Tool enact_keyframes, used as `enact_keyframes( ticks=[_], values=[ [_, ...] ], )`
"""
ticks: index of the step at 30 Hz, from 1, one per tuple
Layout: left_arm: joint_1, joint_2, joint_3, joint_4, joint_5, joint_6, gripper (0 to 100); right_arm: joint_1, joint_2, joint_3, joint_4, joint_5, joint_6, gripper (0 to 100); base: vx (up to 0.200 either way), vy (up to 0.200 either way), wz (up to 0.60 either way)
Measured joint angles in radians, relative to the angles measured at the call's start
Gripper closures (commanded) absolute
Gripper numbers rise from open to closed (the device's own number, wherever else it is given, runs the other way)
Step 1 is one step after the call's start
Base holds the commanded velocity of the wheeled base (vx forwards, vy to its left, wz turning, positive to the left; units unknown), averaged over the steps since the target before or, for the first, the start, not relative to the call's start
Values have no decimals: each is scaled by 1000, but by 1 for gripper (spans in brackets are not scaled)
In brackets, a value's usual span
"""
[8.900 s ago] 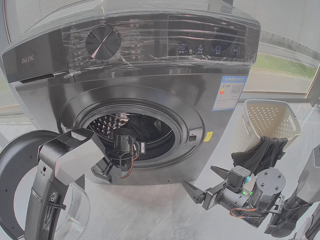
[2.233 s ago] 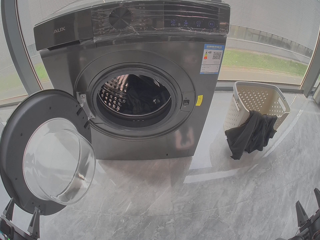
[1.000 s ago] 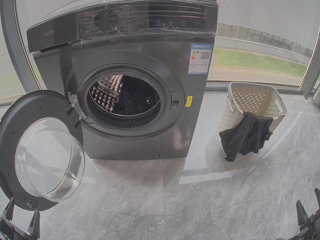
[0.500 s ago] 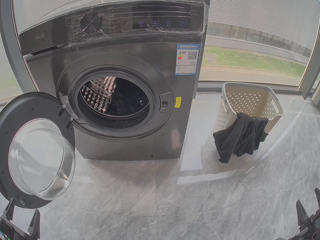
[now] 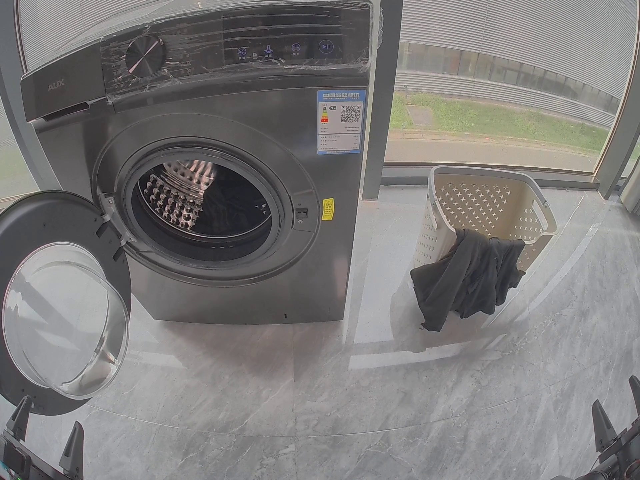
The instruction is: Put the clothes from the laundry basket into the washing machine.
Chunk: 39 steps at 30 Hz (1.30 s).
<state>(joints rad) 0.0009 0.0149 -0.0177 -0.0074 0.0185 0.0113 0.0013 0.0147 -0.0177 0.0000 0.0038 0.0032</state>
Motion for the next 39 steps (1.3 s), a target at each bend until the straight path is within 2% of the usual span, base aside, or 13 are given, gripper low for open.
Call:
enact_keyframes(
  ticks=[2, 9, 12, 15, 30, 39],
  values=[
    [0, 0, 0, 3, -11, 12, 0, 0, 0, 0, 0, 0, 0, 0, 0, -200, 0],
    [-1, 0, 0, 5, -11, -1, 0, -1, 0, 0, 0, 0, 0, 0, 0, -200, 0],
    [-1, 0, 0, 5, -6, -17, 0, -1, 0, 0, 0, 0, 0, 0, 0, -200, 0],
    [0, 0, 0, 5, -5, -15, 0, 0, 0, 0, 0, 0, 0, 0, 0, -200, 0],
    [0, 1, 0, 3, 5, -24, 0, 0, 1, 0, 0, 0, 0, 0, 0, 0, 0],
    [0, 1, 0, 4, 6, -25, 0, 0, 1, 0, 0, 0, 0, 0, 0, -200, 0]
  ],
)
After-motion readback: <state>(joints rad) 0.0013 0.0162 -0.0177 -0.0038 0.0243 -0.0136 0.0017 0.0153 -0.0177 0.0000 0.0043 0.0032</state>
